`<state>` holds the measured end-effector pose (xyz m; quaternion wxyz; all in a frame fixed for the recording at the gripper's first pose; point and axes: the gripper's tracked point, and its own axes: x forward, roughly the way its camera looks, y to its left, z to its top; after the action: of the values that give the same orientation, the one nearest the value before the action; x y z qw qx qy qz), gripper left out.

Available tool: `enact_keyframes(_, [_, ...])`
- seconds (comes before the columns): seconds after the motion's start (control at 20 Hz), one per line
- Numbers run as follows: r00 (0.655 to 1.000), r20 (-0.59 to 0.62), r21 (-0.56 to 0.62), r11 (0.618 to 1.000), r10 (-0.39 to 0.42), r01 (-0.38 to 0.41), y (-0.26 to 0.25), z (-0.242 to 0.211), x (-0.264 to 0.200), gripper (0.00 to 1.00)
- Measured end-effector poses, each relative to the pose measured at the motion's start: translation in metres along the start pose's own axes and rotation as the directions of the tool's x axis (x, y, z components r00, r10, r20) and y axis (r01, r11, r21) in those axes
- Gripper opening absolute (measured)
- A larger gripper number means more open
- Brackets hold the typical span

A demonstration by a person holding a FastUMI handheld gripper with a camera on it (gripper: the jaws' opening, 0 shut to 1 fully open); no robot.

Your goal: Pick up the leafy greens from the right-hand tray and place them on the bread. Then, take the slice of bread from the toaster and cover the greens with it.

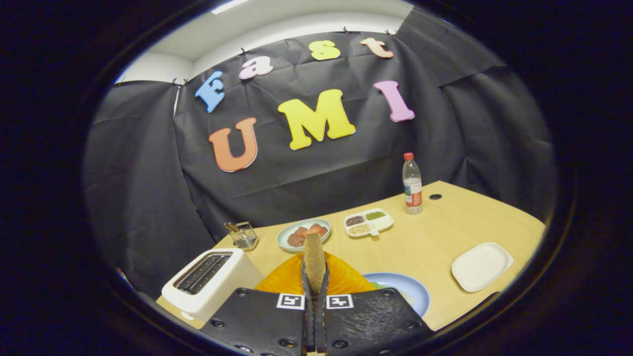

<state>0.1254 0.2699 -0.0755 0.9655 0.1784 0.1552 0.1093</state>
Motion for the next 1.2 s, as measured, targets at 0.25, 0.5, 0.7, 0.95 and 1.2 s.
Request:
enact_keyframes(0.25, [0.997, -0.07, 0.077, 0.997, 0.01, -0.005, -0.015, -0.039, 0.013, 0.01])
enact_keyframes(0.5, [0.995, -0.099, 0.098, 0.995, -0.015, 0.025, -0.045, -0.052, 0.013, 0.03])
enact_keyframes(0.7, [0.989, -0.145, 0.103, 0.994, -0.034, 0.049, -0.071, -0.064, 0.013, 0.15])
enact_keyframes(0.95, [0.982, -0.179, 0.084, 0.993, -0.061, 0.077, -0.101, -0.076, 0.011, 0.38])
enact_keyframes(1.2, [0.986, -0.133, 0.0, 0.994, -0.105, 0.106, -0.118, -0.054, -0.002, 0.8])
